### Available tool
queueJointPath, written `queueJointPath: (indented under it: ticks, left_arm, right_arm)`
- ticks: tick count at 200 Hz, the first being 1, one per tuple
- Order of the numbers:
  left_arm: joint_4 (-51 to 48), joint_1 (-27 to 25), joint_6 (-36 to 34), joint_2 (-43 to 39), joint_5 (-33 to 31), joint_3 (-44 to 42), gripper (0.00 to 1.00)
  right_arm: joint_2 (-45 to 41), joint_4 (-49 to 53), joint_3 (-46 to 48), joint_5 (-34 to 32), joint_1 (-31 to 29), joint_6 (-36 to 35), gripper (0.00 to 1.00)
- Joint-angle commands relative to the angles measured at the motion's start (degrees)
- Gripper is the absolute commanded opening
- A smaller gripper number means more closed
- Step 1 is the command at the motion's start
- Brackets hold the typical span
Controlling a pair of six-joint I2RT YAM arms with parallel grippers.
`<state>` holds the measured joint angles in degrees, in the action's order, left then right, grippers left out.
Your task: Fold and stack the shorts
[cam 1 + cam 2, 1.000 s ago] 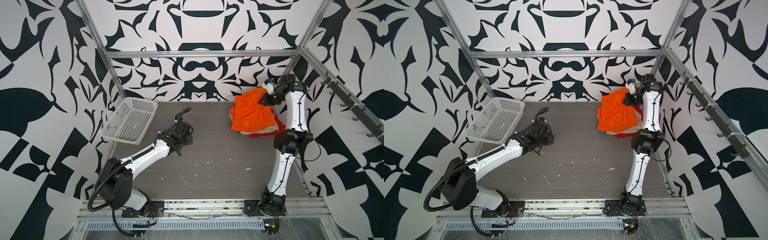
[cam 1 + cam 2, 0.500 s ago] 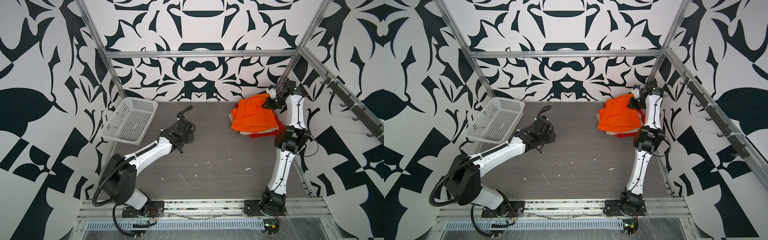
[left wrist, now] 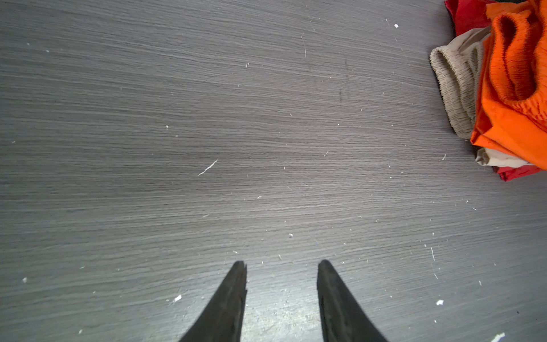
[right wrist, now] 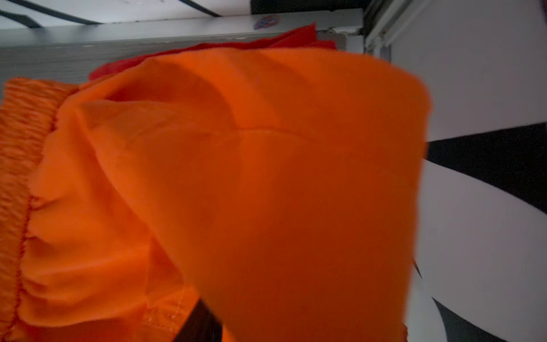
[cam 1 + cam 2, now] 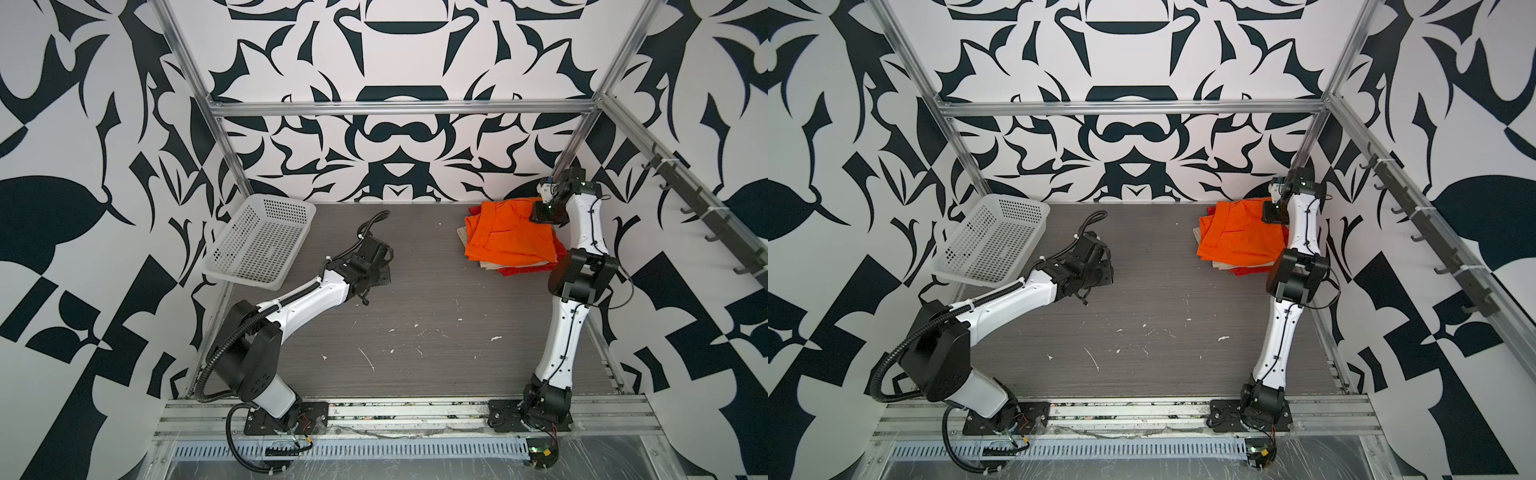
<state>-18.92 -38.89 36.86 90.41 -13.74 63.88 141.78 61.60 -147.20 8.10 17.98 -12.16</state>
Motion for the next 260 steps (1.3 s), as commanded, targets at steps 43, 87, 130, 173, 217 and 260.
queueJointPath:
  ticks: [43,87,130,173,217,260]
  left_arm:
    - [-0.8,0.0,1.0,-0.4,0.0,1.2,0.43]
    - [-0.5,0.0,1.3,-1.9,-0.3,-0.1,0.43]
    - [-0.5,0.0,1.5,-3.4,-0.7,-1.3,0.44]
    - [0.4,0.0,2.2,-3.4,0.1,-1.9,0.44]
    - [0.3,0.0,2.6,-5.1,-0.2,-2.9,0.43]
    - [1.0,0.0,3.3,-7.4,-1.8,-5.7,0.44]
  right_arm:
    - [-12.2,-11.1,9.2,-8.7,0.0,3.7,0.95]
    - [-26.0,-23.1,27.7,-9.0,-0.8,6.2,0.99]
    - [-43.0,-36.4,52.6,-7.0,-7.3,6.2,0.94]
    - [-45.8,-41.5,62.2,-4.9,-22.3,8.7,0.9]
    - [-37.3,-45.3,62.9,-0.3,-26.7,15.7,0.89]
    - [-28.7,-41.7,58.1,-0.4,-26.7,15.8,0.88]
